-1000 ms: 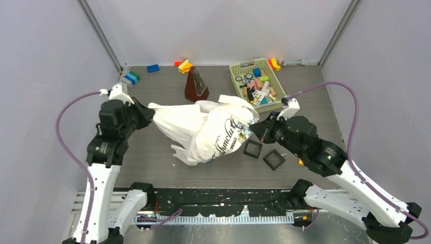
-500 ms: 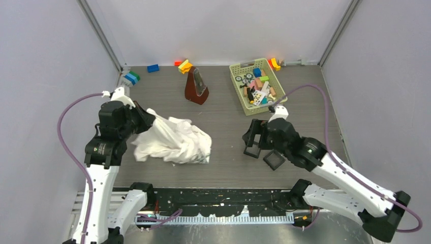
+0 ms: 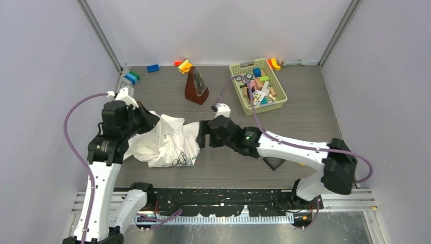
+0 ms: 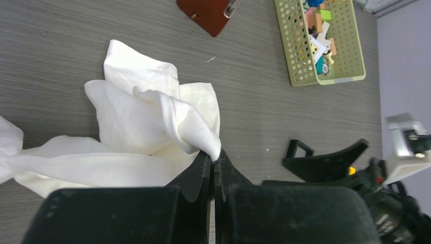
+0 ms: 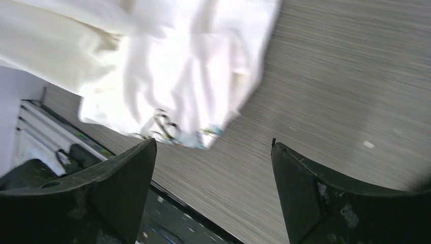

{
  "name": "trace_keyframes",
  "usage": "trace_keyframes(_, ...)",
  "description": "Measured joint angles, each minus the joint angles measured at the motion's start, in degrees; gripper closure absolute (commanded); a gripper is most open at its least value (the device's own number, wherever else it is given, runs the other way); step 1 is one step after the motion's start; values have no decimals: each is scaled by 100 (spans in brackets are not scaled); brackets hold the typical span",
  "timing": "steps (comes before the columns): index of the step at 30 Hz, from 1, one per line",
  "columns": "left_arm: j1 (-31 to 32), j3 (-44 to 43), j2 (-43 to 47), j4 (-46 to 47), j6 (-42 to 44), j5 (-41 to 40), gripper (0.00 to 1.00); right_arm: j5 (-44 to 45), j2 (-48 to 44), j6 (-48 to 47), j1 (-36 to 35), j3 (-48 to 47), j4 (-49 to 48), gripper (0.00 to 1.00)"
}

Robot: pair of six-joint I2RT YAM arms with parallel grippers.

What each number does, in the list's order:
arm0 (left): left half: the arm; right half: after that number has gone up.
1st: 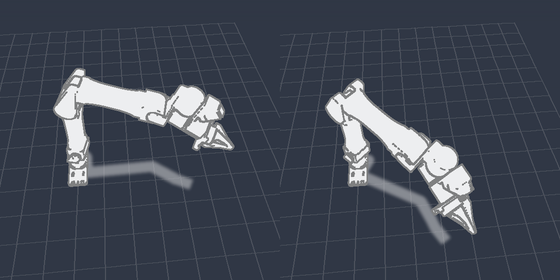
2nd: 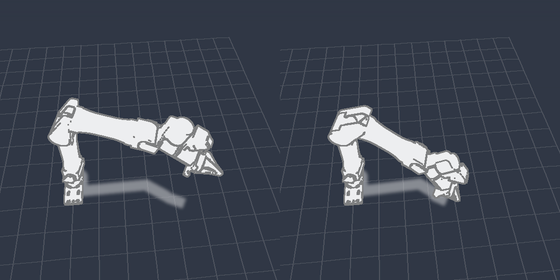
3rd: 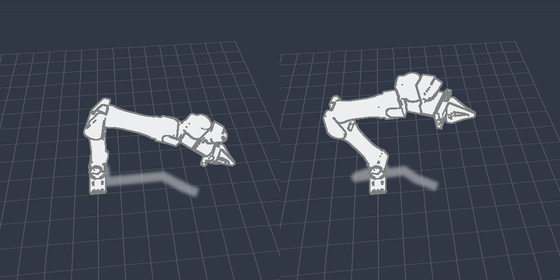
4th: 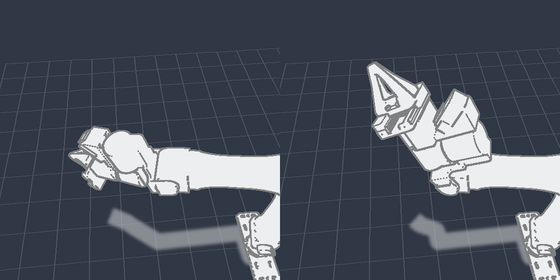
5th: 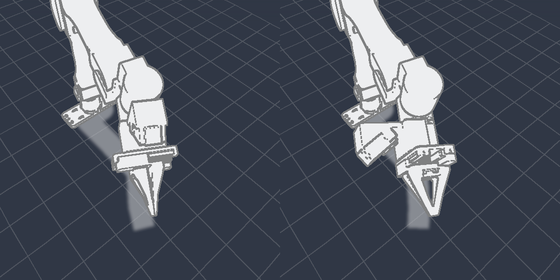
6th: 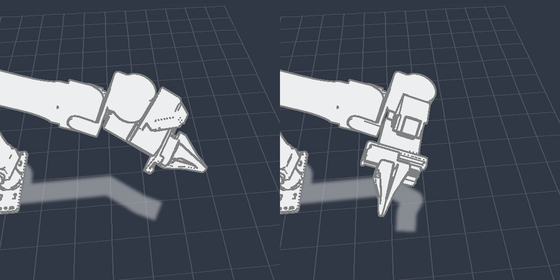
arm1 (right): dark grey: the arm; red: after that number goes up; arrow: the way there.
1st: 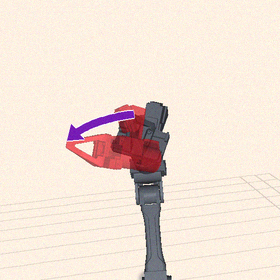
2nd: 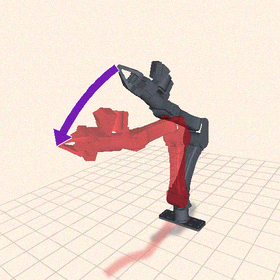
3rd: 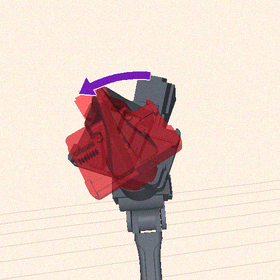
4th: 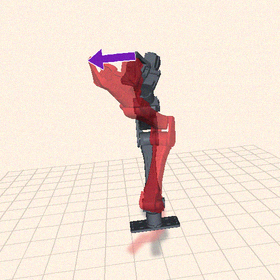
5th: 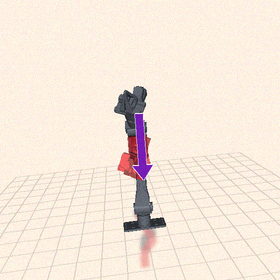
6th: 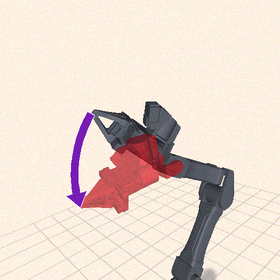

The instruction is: Remove the brooch from the garment

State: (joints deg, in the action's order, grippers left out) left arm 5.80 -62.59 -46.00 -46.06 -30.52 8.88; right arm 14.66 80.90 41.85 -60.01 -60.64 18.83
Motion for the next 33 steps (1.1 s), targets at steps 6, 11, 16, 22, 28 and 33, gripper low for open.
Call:
trace_keyframes(6, 0, -361, 142, -278, 85, 153, 100, 319, 1499, 72, -883, -1047, -1187, 20)
trace_keyframes(11, 0, -673, 133, -538, 111, 317, 100, 382, 2435, 59, -1224, -1663, -1707, 42)
trace_keyframes(16, 0, -892, 85, -732, 153, 321, 100, 481, 2830, 131, -1193, -1733, -1888, 70)
trace_keyframes(22, 0, -1211, -240, -1016, 396, 83, 100, 874, 2286, 238, -1134, -1073, -1930, 75)
trace_keyframes(28, 4, -1670, -728, -1351, 599, -352, 100, 1141, 592, 354, -697, -33, -1355, 90)
trace_keyframes(33, 57, -2026, -1054, -1543, 695, -507, 100, 1176, -719, 376, -221, 179, -925, 85)
